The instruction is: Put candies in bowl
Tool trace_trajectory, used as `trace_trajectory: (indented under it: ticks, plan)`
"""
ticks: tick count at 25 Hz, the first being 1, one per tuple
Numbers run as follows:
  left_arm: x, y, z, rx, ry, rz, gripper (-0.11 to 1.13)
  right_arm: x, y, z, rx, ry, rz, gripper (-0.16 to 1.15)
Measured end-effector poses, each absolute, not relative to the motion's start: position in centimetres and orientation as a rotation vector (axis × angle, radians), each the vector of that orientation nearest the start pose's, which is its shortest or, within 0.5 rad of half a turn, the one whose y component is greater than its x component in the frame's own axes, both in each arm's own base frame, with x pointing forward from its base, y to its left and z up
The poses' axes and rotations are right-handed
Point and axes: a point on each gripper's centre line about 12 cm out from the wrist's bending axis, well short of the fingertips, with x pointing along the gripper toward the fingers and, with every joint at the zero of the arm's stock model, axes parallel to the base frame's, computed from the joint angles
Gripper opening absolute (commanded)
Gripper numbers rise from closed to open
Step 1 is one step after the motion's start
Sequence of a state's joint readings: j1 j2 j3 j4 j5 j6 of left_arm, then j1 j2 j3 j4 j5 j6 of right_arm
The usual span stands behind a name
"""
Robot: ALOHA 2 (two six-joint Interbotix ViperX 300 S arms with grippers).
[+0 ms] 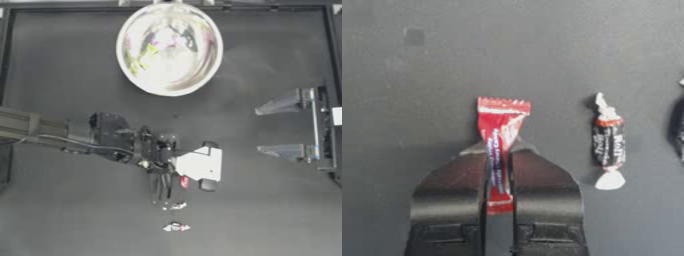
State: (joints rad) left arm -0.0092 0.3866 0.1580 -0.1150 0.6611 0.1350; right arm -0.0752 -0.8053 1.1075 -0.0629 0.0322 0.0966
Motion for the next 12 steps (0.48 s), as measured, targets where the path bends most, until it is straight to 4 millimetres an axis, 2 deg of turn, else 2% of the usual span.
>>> trace_trajectory:
  ticks: [7,12]
  plan:
    - [45.4,1.6,19.1,0.043,1.036,-0.038,0.36,22.2,-1.7,24.7,0.047,0.336,-0.082,0.99]
    - [43.2,5.7,23.6,0.07,0.919,0.058,0.36,22.2,-1.7,24.8,0.053,0.323,-0.082,0.99]
